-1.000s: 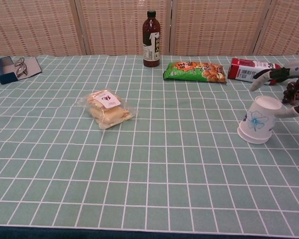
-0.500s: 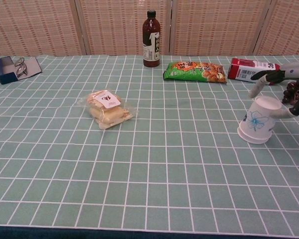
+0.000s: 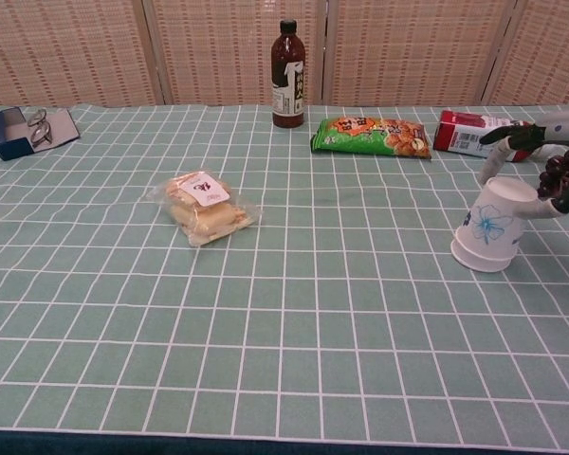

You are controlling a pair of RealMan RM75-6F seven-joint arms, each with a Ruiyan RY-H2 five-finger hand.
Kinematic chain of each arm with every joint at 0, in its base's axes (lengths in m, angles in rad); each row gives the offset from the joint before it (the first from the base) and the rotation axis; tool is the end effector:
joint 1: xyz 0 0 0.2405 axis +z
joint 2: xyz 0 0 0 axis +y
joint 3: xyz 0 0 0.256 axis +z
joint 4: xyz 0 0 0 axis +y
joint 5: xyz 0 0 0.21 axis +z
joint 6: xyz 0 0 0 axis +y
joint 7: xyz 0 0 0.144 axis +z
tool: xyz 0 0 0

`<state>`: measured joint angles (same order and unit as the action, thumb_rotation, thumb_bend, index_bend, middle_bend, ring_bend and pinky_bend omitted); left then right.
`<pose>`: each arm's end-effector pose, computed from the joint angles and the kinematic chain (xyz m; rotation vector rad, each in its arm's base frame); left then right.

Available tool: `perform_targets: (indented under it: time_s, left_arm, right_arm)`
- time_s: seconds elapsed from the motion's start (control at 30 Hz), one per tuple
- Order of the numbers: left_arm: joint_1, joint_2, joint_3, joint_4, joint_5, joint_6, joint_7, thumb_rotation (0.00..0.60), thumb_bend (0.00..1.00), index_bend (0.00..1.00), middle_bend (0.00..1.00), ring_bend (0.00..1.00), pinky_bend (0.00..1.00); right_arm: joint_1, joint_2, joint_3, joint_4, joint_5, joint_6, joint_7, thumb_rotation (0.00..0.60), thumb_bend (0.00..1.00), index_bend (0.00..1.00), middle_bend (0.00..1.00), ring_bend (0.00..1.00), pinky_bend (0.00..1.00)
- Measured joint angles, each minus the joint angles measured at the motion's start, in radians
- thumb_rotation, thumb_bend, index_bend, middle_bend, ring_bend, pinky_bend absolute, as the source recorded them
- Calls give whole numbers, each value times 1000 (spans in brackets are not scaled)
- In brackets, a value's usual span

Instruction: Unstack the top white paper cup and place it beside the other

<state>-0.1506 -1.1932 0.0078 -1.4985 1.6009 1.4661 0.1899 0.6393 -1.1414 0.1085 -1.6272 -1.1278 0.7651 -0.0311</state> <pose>-0.3074 0.1897 0.1293 -1.6109 -0.6803 -0.7864 -0.2328 -0.3273 0.0809 1.8031 -1.2210 0.7189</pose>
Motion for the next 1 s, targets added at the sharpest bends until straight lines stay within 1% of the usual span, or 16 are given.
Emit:
perform_targets:
  time_s: [0.43,0.7,0.87,1.0]
  left_arm:
    - [1,-4,-2,2,-3,1,6,600,403,218,190,148,170]
    - [0,-7,-3,4,-5,0,14,600,402,218,190,147,170]
    - [0,-10,-6,6,-10,-3,19,600,402,219,190,148,170]
    - [-3,-15,-6,13,-14,-10,29,600,402,219,190,148,170]
  right_arm:
    - [-10,64,11,-95,-11,55,-27,600,299,299,0,0,0]
    - [-14,147,30,-217,-3,115,-95,600,300,299,0,0,0]
    - [-33,211,37,-289,-5,164,-115,600,300,300,0,0,0]
    - [-52,249,39,-312,-17,189,-110,600,301,300,0,0,0]
